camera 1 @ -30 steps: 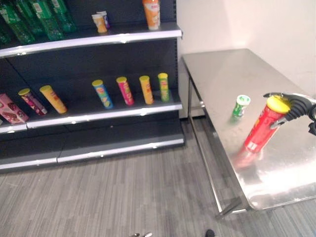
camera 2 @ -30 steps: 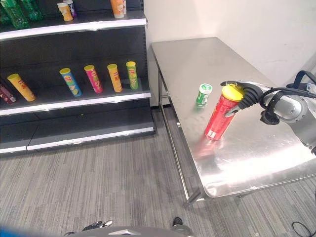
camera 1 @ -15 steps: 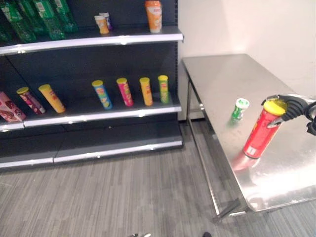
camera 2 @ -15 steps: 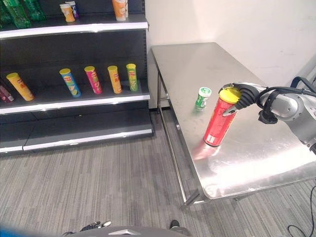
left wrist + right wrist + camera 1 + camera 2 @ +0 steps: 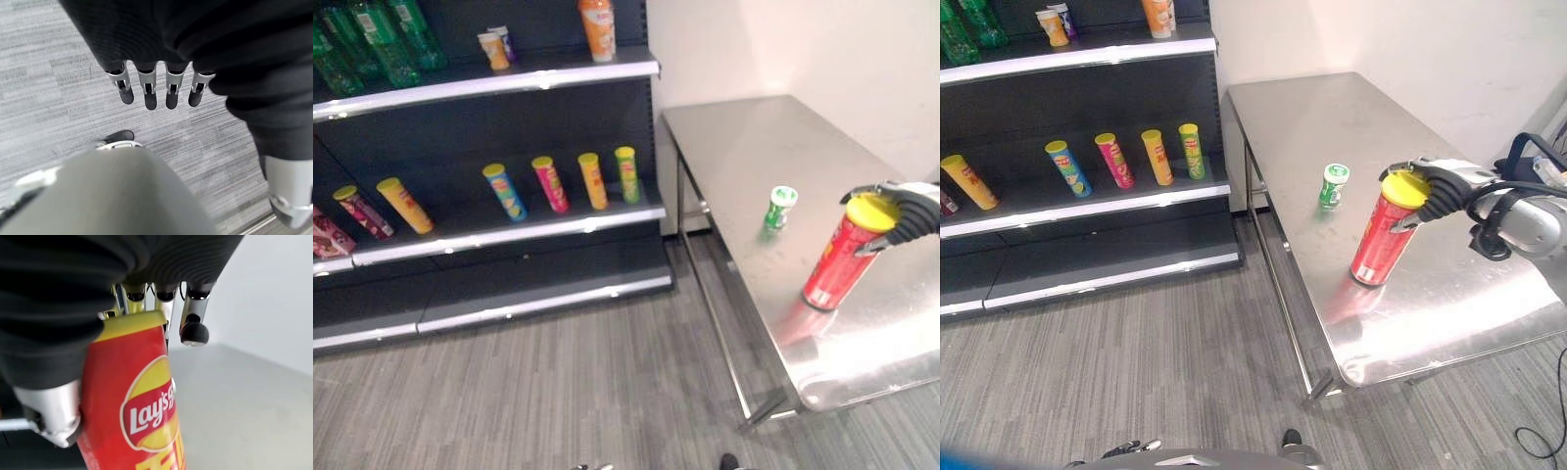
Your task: Put the goods on the table back onto the shelves and tidy them up.
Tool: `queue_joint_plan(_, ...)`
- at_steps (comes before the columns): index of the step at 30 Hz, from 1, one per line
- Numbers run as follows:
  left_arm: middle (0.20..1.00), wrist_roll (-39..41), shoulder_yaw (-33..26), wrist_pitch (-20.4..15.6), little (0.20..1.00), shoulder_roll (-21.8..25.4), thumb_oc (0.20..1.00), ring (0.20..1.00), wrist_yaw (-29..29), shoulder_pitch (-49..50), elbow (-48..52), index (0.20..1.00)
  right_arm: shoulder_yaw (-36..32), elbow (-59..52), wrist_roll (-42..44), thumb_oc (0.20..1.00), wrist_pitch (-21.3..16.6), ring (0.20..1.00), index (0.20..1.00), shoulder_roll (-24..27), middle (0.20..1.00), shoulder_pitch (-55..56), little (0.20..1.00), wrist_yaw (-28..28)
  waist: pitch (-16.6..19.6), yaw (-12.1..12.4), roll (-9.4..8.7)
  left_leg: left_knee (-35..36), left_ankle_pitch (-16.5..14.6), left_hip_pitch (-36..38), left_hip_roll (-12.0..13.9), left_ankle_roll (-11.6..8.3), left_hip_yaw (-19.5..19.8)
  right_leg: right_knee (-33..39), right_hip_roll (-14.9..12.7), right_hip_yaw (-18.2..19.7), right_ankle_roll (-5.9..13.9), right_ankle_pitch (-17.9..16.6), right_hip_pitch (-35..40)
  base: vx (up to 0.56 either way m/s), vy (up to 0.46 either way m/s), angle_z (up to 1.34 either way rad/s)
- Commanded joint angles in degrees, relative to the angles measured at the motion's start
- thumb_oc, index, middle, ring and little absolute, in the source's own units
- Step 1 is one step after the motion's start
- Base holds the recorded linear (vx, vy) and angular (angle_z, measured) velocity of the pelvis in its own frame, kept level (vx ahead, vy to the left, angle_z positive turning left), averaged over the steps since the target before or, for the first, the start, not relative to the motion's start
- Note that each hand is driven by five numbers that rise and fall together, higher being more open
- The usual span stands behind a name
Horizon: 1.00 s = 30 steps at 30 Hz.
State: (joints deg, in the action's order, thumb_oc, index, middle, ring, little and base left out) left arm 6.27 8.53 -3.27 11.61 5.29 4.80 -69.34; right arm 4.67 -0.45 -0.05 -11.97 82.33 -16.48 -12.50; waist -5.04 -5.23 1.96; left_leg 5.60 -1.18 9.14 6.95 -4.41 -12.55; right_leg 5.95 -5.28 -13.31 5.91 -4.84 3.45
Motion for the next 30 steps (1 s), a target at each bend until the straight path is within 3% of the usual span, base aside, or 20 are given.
queue_joint_plan(1,1.0,-1.1,-0.1,-1.6,1.0,3.6,1.0,1.0,-0.3,-2.2,-0.5,1.0,-8.3,-4.2,1.2,0.2,-2.1,0.2,0.2,-0.3,0.2,0.9,0.2,6.4,1.3,1.0,-5.27,-2.7,0.8,-1.7,0.8,-2.92,-3.9,-1.5,2.4,0.0,0.43,8.6,4.9,-0.03,-0.059,0.01)
queue_joint_plan(5,1.0,-0.3,-0.7,-1.9,1.0,4.5,1.0,1.0,-0.7,-2.5,0.8,1.0,-12.9,-7.5,1.7,0.2,-2.7,0.2,0.2,-1.7,0.2,1.9,0.2,7.8,-0.4,2.0,-5.93,-10.8,-1.1,-6.8,0.8,-2.95,-1.0,-2.3,2.0,0.7,-0.34,9.1,4.2,-0.11,-0.057,-0.05)
queue_joint_plan(6,1.0,2.2,-1.5,-2.1,1.0,5.0,1.0,1.0,-1.6,-3.0,2.2,1.0,-15.0,-9.1,1.8,0.2,-2.9,0.2,0.2,-2.0,0.2,2.4,0.2,8.7,-2.4,2.6,-6.71,-18.0,-1.1,-12.2,0.9,-4.0,1.4,-2.8,1.5,0.3,-1.01,9.3,3.9,-0.22,-0.047,0.09)
queue_joint_plan(7,1.0,2.9,-1.8,-2.2,1.0,5.1,1.0,1.0,-2.0,-3.2,2.7,1.0,-15.5,-9.6,1.6,0.2,-3.0,0.2,0.2,-2.1,0.2,2.4,0.2,8.9,-2.9,2.8,-6.82,-19.5,-0.1,-13.6,1.6,-4.61,1.6,-2.7,1.3,0.0,-1.1,9.3,4.0,-0.17,-0.025,0.16)
queue_joint_plan(10,1.0,3.3,-2.0,-2.5,1.0,5.1,1.0,1.0,-2.1,-3.1,2.9,1.0,-15.4,-10.5,1.1,0.2,-2.8,0.2,0.2,-2.5,0.2,2.4,0.2,8.8,-2.9,2.6,-6.27,-17.9,0.3,-13.2,3.9,-4.82,1.5,-2.3,1.3,-0.8,-0.68,9.1,4.1,0.02,0.129,0.23)
queue_joint_plan(11,1.0,3.1,-2.2,-2.8,1.0,5.4,1.0,1.0,-2.4,-2.7,2.6,1.0,-14.8,-11.2,0.9,0.2,-3.1,0.2,0.2,-2.1,0.2,2.0,0.2,8.6,-2.5,2.6,-6.1,-14.3,1.1,-11.3,6.1,-5.09,2.0,-2.4,0.5,-0.6,0.16,8.8,3.9,0.05,0.234,0.35)
queue_joint_plan(13,1.0,3.7,-2.3,-3.5,1.0,5.9,1.0,1.0,-3.2,-3.0,2.5,1.0,-13.4,-11.5,1.6,0.2,-3.6,0.2,0.2,-0.3,0.2,0.9,0.2,8.8,-2.5,2.4,-6.03,-10.3,4.1,-10.1,10.3,-5.66,3.2,-3.2,-1.8,-0.5,1.2,9.0,2.4,0.01,0.268,0.14)
queue_joint_plan(14,1.0,3.7,-2.3,-3.5,1.0,5.9,1.0,1.0,-3.2,-3.0,2.4,1.0,-13.1,-11.4,1.6,0.2,-3.7,0.2,0.2,-0.3,0.2,0.5,0.2,8.8,-2.5,2.3,-5.96,-9.9,4.3,-9.8,10.3,-5.74,3.2,-3.4,-1.7,-0.5,1.16,9.1,2.4,-0.05,0.347,-0.14)
queue_joint_plan(15,1.0,4.6,-2.2,-4.2,1.0,6.5,1.0,1.0,-4.0,-3.7,2.5,1.0,-11.3,-11.1,2.1,0.2,-4.0,0.2,0.2,1.4,0.2,-0.9,0.2,9.3,-2.9,2.0,-6.0,-8.0,9.1,-8.8,15.1,-6.64,4.0,-3.9,-3.6,-0.4,2.39,9.0,0.5,-0.04,0.401,-0.11)
queue_joint_plan(16,1.0,4.7,-2.3,-4.4,1.0,6.7,1.0,1.0,-4.3,-4.0,2.4,1.0,-10.5,-10.9,2.4,0.2,-4.2,0.2,0.2,2.3,0.2,-1.6,0.2,9.4,-2.8,1.6,-5.67,-7.2,12.1,-8.3,17.4,-7.47,4.5,-4.4,-4.6,-0.3,3.2,8.9,-0.1,-0.04,0.4,-0.12)
queue_joint_plan(17,1.0,4.7,-2.3,-4.4,1.0,6.6,1.0,1.0,-4.3,-4.0,2.3,1.0,-10.0,-10.8,2.4,0.2,-4.2,0.2,0.2,2.4,0.2,-2.0,0.2,9.4,-2.7,1.5,-5.52,-6.9,12.4,-8.1,17.5,-7.58,4.5,-4.5,-4.4,-0.3,3.16,9.0,-0.2,0.02,0.33,0.04)
queue_joint_plan(19,1.0,4.5,-2.3,-4.8,1.0,7.3,1.0,1.0,-4.8,-4.0,2.8,1.0,-13.1,-9.9,2.9,0.2,-4.3,0.2,0.2,3.9,0.2,1.2,0.2,10.1,-1.3,0.6,-4.04,-4.8,18.7,-8.4,20.5,-10.29,7.3,-5.5,-7.8,-0.6,6.01,8.4,-0.5,0.14,0.63,0.24)
queue_joint_plan(21,1.0,4.6,-1.9,-5.0,1.0,7.6,1.0,1.0,-4.4,-4.1,3.1,1.0,-15.5,-10.4,2.8,0.2,-4.1,0.2,0.2,3.8,0.2,3.7,0.2,9.6,-0.3,0.6,-3.96,-5.4,15.4,-8.4,19.2,-10.59,9.3,-5.7,-10.4,0.3,7.33,7.2,-0.3,0.19,0.569,0.33)
queue_joint_plan(24,1.0,3.2,-1.0,-4.7,1.0,7.6,1.0,1.0,-4.0,-5.0,2.8,1.0,-20.0,-10.3,1.5,0.2,-3.1,0.2,0.2,2.5,0.2,8.9,0.2,9.0,0.5,0.3,-4.33,-7.1,4.8,-9.5,16.2,-10.39,7.8,-5.9,-15.3,0.2,9.09,4.0,0.6,0.16,0.481,0.35)
queue_joint_plan(26,1.0,1.6,0.0,-4.7,1.0,8.2,1.0,1.0,-3.9,-5.7,2.5,1.0,-20.0,-9.7,0.1,0.2,-2.1,0.2,0.2,1.0,0.2,9.5,0.2,8.8,0.1,0.6,-4.94,-5.7,2.0,-9.2,12.4,-8.74,6.0,-8.0,-19.1,0.6,9.09,-3.6,-1.7,0.06,0.451,0.37)
queue_joint_plan(27,1.0,1.6,-0.1,-4.7,1.0,8.2,1.0,1.0,-3.9,-5.7,2.4,1.0,-19.8,-9.6,0.1,0.2,-2.1,0.2,0.2,0.9,0.2,9.3,0.2,8.9,0.1,0.8,-5.24,-5.6,2.0,-9.1,12.0,-8.58,5.7,-8.0,-19.4,0.9,9.09,-3.7,-2.0,0.02,0.366,-0.15)
queue_joint_plan(28,1.0,1.5,-0.1,-4.5,1.0,8.8,1.0,1.0,-3.6,-5.7,2.5,1.0,-18.6,-9.6,-0.6,0.2,-1.9,0.2,0.2,0.3,0.2,8.4,0.2,8.9,-0.1,1.3,-5.8,-4.0,1.6,-8.3,9.9,-7.36,4.4,-8.9,-21.2,0.7,9.09,-7.5,-3.5,0.02,0.355,-0.32)
queue_joint_plan(29,1.0,1.5,-0.3,-4.3,1.0,9.4,1.0,1.0,-3.6,-5.5,2.7,1.0,-16.9,-9.5,-1.1,0.2,-1.6,0.2,0.2,-0.3,0.2,7.0,0.2,9.1,-0.5,1.8,-6.1,-2.7,1.7,-7.7,8.2,-6.14,3.1,-9.7,-23.0,-0.8,9.09,-11.0,-4.8,0.02,0.554,-0.37)
queue_joint_plan(30,1.0,1.4,-0.7,-4.1,1.0,10.2,1.0,1.0,-3.5,-5.3,2.8,1.0,-15.0,-9.9,-1.4,0.2,-1.5,0.2,0.2,-0.9,0.2,5.3,0.2,9.4,-1.0,2.6,-5.81,-1.2,1.7,-6.8,6.8,-5.09,1.7,-11.3,-24.0,-3.3,8.9,-11.5,-6.0,-0.01,0.553,-0.26)
